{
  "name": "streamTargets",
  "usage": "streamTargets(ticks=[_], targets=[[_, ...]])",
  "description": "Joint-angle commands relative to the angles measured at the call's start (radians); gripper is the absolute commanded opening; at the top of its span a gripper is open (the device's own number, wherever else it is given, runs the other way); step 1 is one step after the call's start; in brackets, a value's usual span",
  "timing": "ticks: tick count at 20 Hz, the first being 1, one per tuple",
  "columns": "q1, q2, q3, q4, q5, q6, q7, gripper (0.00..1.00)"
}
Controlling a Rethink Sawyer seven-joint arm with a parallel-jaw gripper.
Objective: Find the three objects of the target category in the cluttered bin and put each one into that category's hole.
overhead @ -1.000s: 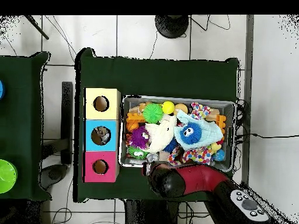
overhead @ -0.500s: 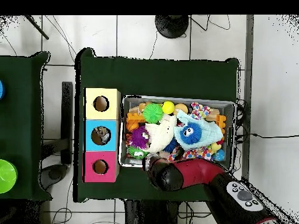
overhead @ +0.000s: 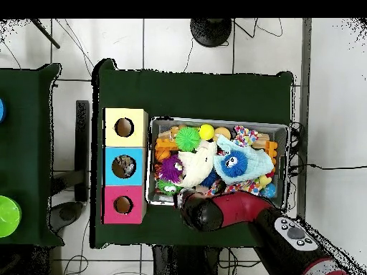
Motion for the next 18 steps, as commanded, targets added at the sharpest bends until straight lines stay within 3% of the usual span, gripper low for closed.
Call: streamTargets(ticks=[1,10,18], targets=[[-0.005,0.050,0.043,-0.134,-0.070,-0.003,-0.067,1.00],[-0.028,0.090,0.052,-0.146,-0.096,-0.029,-0.084,1.00],[-0.075,0.074,0.070,-0.105,-0.115,-0.016,-0.109,1.00]])
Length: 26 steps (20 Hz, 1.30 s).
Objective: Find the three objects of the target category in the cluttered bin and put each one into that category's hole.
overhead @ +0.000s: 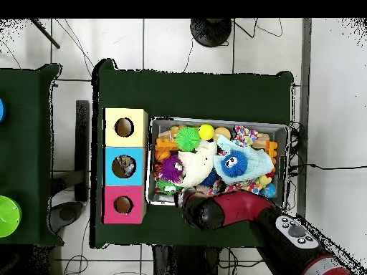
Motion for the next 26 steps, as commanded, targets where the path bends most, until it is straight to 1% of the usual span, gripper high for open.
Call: streamTargets(ticks=[1,7,15,16,19,22,26], targets=[[-0.057,0.047,0.059,-0.089,-0.097,-0.014,-0.108,1.00],[-0.047,0.051,0.051,-0.098,-0.117,-0.024,-0.081,1.00],[-0.016,0.015,0.030,-0.096,-0.116,-0.013,-0.051,1.00],[-0.008,0.010,0.025,-0.103,-0.115,-0.010,-0.048,1.00],[0.051,0.035,-0.024,-0.154,-0.147,-0.029,-0.017,1.00],[0.071,0.060,-0.039,-0.186,-0.153,-0.037,-0.001,1.00],[0.083,0.067,-0.047,-0.201,-0.149,-0.037,0.000,1.00]])
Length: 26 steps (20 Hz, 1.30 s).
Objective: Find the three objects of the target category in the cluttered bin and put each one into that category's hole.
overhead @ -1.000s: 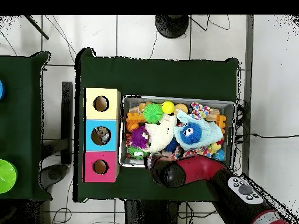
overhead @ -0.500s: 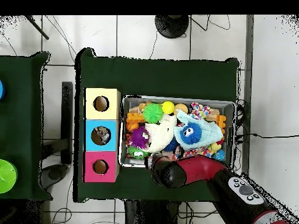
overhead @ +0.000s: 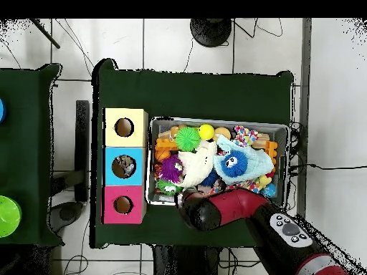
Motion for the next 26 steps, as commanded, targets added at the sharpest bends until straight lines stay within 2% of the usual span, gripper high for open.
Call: streamTargets(ticks=[1,12,13,23,26], targets=[[0.041,0.088,-0.031,-0.191,-0.081,-0.042,0.001,1.00],[0.049,0.097,-0.049,-0.206,-0.070,-0.065,0.009,1.00],[0.044,0.098,-0.044,-0.203,-0.064,-0.056,0.003,0.00],[0.046,0.096,-0.044,-0.205,-0.055,-0.048,0.004,0.00],[0.054,0.087,-0.057,-0.202,-0.058,-0.077,0.027,0.00]])
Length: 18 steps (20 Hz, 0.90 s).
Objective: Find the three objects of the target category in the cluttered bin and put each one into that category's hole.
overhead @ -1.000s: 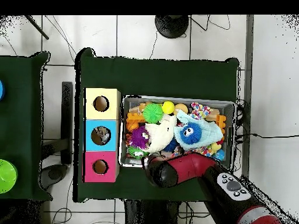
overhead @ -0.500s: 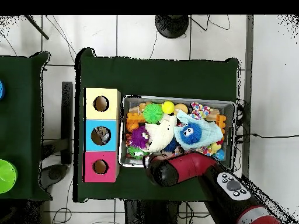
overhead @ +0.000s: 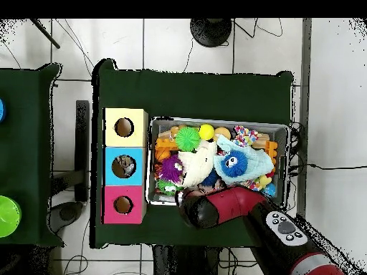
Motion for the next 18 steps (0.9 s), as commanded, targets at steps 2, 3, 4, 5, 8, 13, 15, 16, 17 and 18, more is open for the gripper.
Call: streamTargets(ticks=[2,3,4,5,8,13,15,16,17,18], targets=[[0.011,0.089,-0.019,-0.166,-0.055,-0.078,0.031,0.00],[0.013,0.075,-0.016,-0.155,-0.047,-0.064,0.032,0.00],[0.013,0.047,-0.008,-0.138,-0.025,-0.031,0.029,0.00],[0.013,0.018,0.001,-0.121,-0.004,0.003,0.026,0.00],[0.011,-0.086,0.026,-0.056,0.068,0.104,0.015,0.00],[0.018,-0.176,0.033,-0.003,0.128,0.169,0.003,0.00],[0.021,-0.181,0.032,-0.005,0.136,0.174,-0.001,0.00],[0.022,-0.182,0.031,-0.007,0.138,0.176,-0.003,0.00],[0.023,-0.181,0.031,-0.008,0.139,0.177,-0.004,0.00],[0.024,-0.184,0.030,-0.008,0.142,0.180,-0.005,0.00]])
